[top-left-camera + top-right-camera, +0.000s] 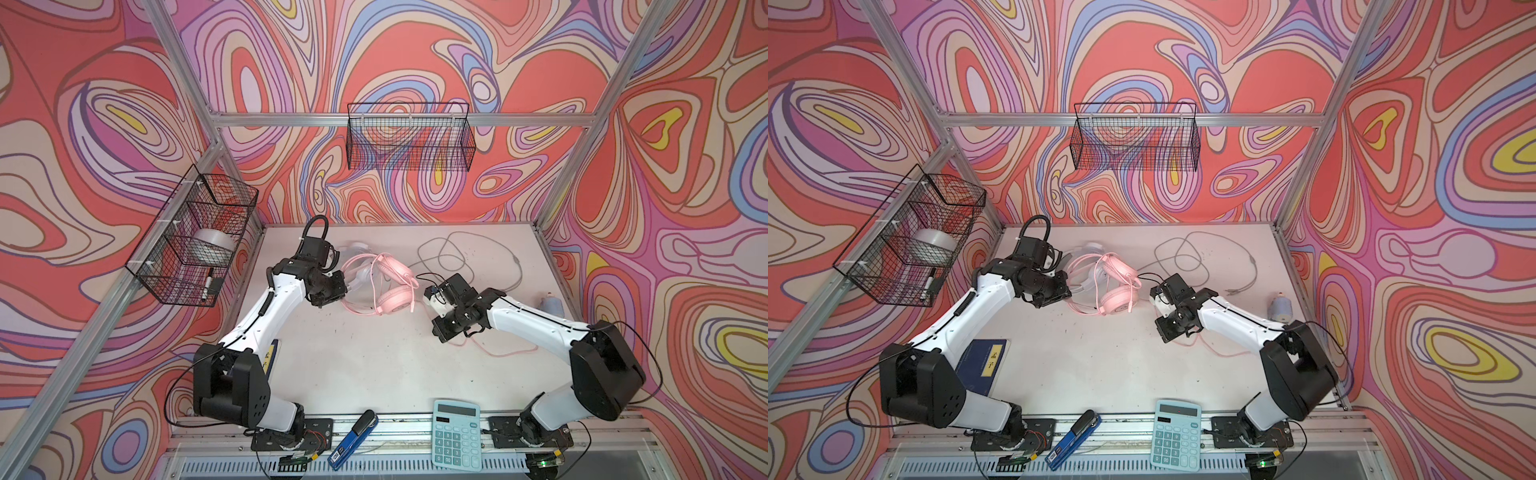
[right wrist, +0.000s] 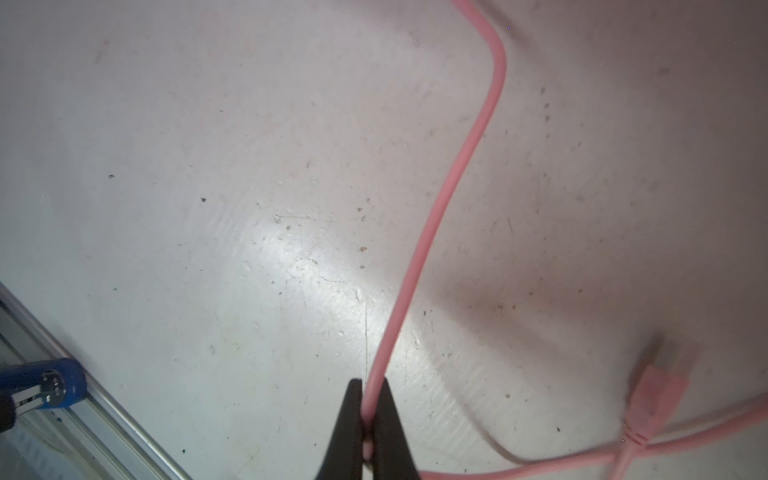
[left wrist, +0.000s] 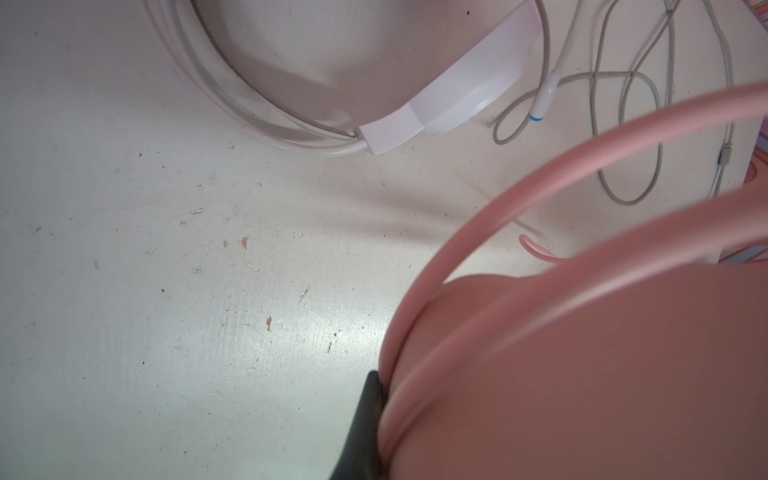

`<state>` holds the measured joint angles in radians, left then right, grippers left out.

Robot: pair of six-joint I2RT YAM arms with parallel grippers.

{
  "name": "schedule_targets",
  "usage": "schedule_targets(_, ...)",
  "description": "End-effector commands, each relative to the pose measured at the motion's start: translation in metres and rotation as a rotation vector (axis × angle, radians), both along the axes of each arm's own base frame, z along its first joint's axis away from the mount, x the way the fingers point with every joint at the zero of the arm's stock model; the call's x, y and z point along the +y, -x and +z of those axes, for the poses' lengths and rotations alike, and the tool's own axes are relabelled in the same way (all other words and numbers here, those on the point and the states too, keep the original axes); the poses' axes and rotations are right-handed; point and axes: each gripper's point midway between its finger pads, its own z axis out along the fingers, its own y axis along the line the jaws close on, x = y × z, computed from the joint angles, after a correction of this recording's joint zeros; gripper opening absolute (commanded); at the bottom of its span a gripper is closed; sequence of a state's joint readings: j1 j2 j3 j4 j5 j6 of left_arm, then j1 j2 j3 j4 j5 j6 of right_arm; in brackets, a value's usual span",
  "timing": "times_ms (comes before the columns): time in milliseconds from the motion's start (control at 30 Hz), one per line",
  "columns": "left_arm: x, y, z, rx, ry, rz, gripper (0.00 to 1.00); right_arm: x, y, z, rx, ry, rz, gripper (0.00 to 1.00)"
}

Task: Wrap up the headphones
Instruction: 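Lift the pink cable with the right gripper over the held headset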

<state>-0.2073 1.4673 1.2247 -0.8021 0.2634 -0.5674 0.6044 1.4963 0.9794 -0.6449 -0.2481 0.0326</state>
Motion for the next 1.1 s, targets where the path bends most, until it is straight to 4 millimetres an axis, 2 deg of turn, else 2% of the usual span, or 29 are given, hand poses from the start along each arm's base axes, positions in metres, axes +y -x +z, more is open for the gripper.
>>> schedule_targets(0,0.0,-0.012,0.015,-0.057,0.06,0.088,0.0,0.015,0.015,0.023,-0.068,-0.073,0.159,0.0)
schedule_targets(233,0.001,-0.023,0.013,-0.054,0.07,0.151,0.0,0.021,0.048,0.058,-0.153,-0.063,0.416,0.0)
schedule_targets(400,0.013,-0.022,0.006,-0.024,0.003,0.19,0.0,0.03,0.056,0.098,-0.229,-0.129,0.524,0.0)
schedule_targets(533,0.02,-0.02,0.001,-0.004,-0.043,0.212,0.0,0.042,0.062,0.12,-0.252,-0.179,0.616,0.0)
schedule_targets(867,0.031,-0.02,-0.004,0.017,-0.103,0.263,0.0,0.053,0.071,0.139,-0.234,-0.163,0.76,0.0)
schedule_targets(1067,0.03,-0.035,-0.001,-0.005,-0.092,0.303,0.0,0.064,0.067,0.145,-0.277,-0.139,0.828,0.0)
